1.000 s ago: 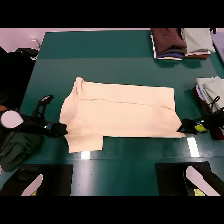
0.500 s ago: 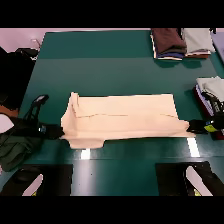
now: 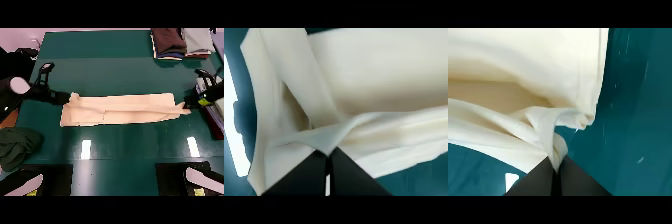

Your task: Fold the shirts.

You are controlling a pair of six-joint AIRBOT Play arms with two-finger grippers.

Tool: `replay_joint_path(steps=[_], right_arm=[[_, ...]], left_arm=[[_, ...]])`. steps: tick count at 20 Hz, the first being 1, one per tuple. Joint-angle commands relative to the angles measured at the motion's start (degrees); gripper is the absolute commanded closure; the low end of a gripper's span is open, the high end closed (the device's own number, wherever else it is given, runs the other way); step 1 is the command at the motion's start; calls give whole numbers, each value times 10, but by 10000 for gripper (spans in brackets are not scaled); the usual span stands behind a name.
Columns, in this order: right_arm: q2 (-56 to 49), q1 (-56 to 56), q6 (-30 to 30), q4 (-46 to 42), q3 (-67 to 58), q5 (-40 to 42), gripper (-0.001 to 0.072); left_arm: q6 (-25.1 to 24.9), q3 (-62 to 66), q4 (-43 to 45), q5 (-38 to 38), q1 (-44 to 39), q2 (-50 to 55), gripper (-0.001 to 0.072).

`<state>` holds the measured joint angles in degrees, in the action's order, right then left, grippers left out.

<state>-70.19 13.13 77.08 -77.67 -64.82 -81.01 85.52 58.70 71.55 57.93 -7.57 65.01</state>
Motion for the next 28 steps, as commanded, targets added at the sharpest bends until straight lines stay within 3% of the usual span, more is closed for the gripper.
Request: replay_joint_path(steps=[1, 2, 3, 4, 5, 7, 9, 10, 14, 19, 23, 25, 26, 27, 28], right_arm=[[-84, -20, 10, 20, -72, 17, 685], [-103, -15, 9, 48, -88, 29, 505], [-117, -6, 9, 80, -102, 37, 285], [-131, 8, 6, 116, -116, 41, 246], [-138, 21, -12, 150, -123, 39, 246], [-143, 54, -29, 166, -123, 27, 240], [-149, 89, -46, 166, -123, -3, 153], [-156, 111, -50, 166, -123, -17, 153], [-206, 158, -56, 170, -111, -49, 156], [-216, 168, -96, 236, 14, 48, 161], [-217, 135, -145, 311, 68, 85, 237], [-217, 110, -169, 324, 67, 91, 416], [-216, 102, -176, 330, 59, 86, 575], [-213, 95, -176, 332, 43, 75, 682], [-205, 92, -176, 332, 25, 61, 696]], left_arm=[[-4, 34, 0, -46, 1, 71, 679], [-4, 35, -2, -55, 1, 76, 533], [4, 35, -2, -63, 1, 76, 232], [21, 38, -3, -64, 1, 75, 125], [25, 45, -3, -55, 1, 75, 122], [25, 64, -4, -25, 1, 75, 126], [25, 70, -9, -6, 1, 75, 506], [25, 70, -20, -3, 1, 75, 687], [13, 70, -94, -4, 0, 77, 682], [12, 67, -124, -14, -13, 77, 682], [30, 68, -124, -92, -102, 90, 683], [40, 70, -125, -123, -148, 113, 683], [42, 78, -126, -135, -171, 133, 683], [42, 92, -126, -143, -191, 156, 683], [41, 114, -127, -145, -209, 185, 683]])
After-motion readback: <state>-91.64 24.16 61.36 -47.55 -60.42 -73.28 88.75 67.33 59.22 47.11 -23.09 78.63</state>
